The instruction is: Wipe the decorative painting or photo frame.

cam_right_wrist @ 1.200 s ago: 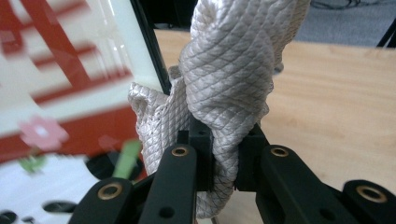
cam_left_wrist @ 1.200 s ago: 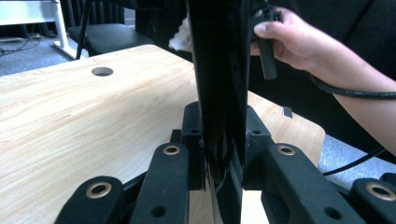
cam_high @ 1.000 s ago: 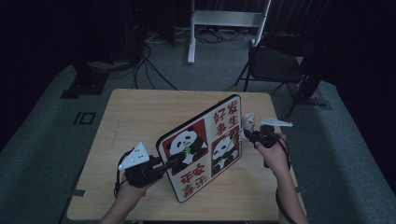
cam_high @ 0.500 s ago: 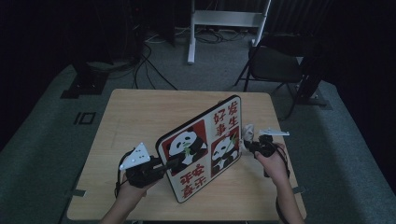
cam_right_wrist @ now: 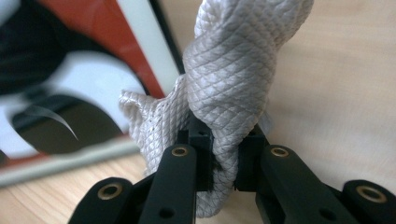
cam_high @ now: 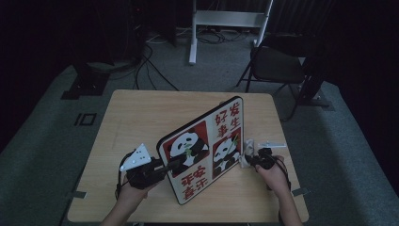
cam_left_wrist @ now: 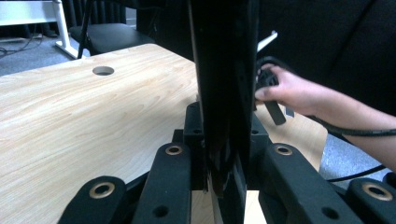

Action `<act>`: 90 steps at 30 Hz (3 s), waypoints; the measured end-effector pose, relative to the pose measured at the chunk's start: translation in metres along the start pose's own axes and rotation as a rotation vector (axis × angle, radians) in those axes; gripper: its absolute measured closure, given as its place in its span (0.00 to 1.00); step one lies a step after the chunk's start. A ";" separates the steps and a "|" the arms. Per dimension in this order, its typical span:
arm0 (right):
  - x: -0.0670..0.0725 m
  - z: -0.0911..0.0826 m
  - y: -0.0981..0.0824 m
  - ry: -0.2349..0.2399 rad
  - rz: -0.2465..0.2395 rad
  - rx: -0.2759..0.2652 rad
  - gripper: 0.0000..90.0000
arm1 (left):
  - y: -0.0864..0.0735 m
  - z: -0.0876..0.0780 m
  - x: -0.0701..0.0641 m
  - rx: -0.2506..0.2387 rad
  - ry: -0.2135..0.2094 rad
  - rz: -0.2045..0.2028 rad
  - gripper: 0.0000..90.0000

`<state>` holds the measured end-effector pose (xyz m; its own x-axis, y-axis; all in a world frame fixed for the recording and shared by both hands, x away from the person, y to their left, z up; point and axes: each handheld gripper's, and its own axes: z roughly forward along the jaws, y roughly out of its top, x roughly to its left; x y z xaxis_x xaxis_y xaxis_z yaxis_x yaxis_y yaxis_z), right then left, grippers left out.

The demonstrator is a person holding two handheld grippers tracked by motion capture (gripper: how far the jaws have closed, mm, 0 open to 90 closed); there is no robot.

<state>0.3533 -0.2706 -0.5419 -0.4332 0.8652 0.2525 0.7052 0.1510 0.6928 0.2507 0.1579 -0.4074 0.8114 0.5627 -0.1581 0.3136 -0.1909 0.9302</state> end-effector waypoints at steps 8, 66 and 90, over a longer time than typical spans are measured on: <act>-0.004 -0.009 -0.003 -0.098 -0.026 -0.054 0.85 | -0.001 -0.001 0.002 0.001 -0.004 -0.014 0.88; -0.016 -0.069 -0.047 -0.220 0.011 -0.222 0.32 | -0.053 -0.037 0.037 0.033 0.174 -0.152 0.32; -0.019 -0.073 -0.074 -0.260 0.037 -0.162 0.30 | -0.116 -0.063 0.102 0.206 0.572 -0.290 0.21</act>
<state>0.2687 -0.3326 -0.5485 -0.2358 0.9653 0.1123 0.6100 0.0571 0.7904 0.2662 0.2882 -0.5106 0.3092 0.9409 -0.1385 0.6131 -0.0859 0.7853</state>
